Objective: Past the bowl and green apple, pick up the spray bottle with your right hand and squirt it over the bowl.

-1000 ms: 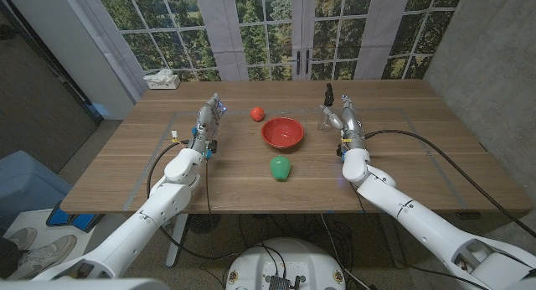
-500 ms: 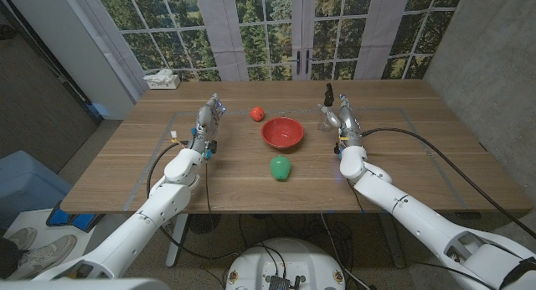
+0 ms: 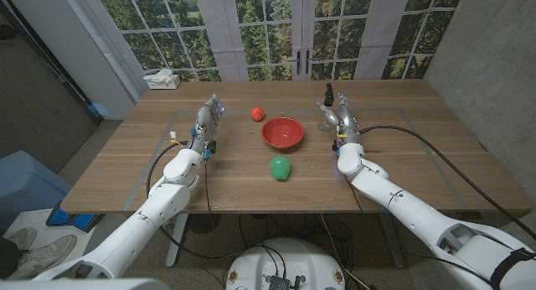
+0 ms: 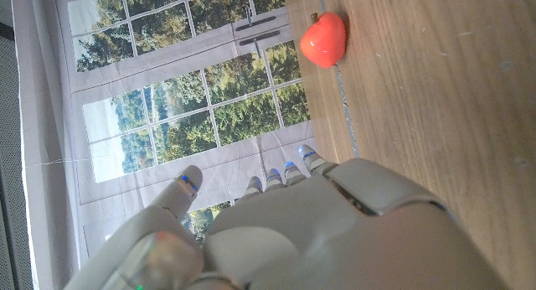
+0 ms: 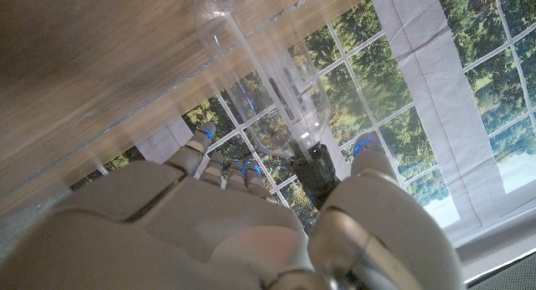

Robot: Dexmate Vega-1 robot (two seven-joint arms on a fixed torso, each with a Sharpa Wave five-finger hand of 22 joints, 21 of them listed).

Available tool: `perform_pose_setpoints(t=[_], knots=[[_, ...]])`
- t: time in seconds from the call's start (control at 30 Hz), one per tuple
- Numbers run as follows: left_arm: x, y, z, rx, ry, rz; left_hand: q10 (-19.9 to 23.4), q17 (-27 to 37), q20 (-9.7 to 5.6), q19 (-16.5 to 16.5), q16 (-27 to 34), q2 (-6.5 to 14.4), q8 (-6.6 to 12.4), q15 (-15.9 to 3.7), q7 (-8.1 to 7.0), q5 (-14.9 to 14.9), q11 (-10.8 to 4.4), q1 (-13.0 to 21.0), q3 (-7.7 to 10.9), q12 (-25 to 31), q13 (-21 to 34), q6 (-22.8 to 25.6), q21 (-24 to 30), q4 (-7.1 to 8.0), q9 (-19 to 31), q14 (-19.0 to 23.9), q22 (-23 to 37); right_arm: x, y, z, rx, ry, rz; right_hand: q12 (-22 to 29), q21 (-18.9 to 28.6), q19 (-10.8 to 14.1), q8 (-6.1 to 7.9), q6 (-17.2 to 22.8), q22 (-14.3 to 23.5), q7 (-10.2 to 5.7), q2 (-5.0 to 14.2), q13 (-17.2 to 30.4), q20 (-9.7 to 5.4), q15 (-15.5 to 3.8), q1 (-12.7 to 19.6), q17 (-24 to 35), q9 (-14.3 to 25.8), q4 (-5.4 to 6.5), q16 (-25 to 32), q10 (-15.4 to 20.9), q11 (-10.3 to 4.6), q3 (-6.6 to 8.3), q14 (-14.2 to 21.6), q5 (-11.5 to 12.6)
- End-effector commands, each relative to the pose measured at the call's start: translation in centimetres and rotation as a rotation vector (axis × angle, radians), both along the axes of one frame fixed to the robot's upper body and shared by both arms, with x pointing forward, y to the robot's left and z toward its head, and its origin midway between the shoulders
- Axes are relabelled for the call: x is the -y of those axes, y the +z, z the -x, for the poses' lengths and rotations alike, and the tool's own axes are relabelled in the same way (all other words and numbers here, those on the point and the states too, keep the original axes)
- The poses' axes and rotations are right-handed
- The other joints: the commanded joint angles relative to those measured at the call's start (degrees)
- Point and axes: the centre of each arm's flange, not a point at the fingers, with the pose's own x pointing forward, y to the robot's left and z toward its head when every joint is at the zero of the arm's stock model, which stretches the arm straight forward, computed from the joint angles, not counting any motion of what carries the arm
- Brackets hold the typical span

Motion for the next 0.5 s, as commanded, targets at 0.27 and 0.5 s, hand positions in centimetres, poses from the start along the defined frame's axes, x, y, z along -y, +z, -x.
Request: perform_pose_setpoints(t=[0.27, 0.5], knots=[[0.13, -0.09, 0.18, -0.003, 0.007, 0.004, -4.5, 0.1, -4.78, -1.3, 0.0, 5.0, 0.24, -1.91, 0.33, 0.5, 0.23, 0.4, 0.14, 0.2, 0.2, -0.5, -0.2, -0.23, 0.3, -7.2, 0.3, -0.03, 0.58, -1.16, -0.004, 0.004, -0.015, 0.0, -0.2, 0.4, 0.01, 0.0, 0.3, -0.37, 0.07, 0.3, 0.51, 0.19, 0.4, 0.2, 0.1, -0.07, 0.6, -0.3, -0.21, -0.39, 0.1, 0.1], [0.16, -0.1, 0.3, -0.004, 0.012, 0.002, -4.6, 0.1, -4.83, -1.3, 0.0, 4.8, 0.21, -1.92, 0.42, 0.5, 0.13, 0.4, 0.09, 0.2, 0.2, -0.6, -0.4, -0.27, 0.3, -7.3, 0.3, 0.14, 0.88, -1.56, 0.004, 0.002, -0.017, 0.1, -0.2, 0.7, 0.13, 0.4, 0.3, -0.88, 0.1, 0.3, 0.55, 0.05, 0.6, 0.3, 0.1, -0.13, 0.7, 0.1, -0.58, -0.55, 0.3, 0.2]])
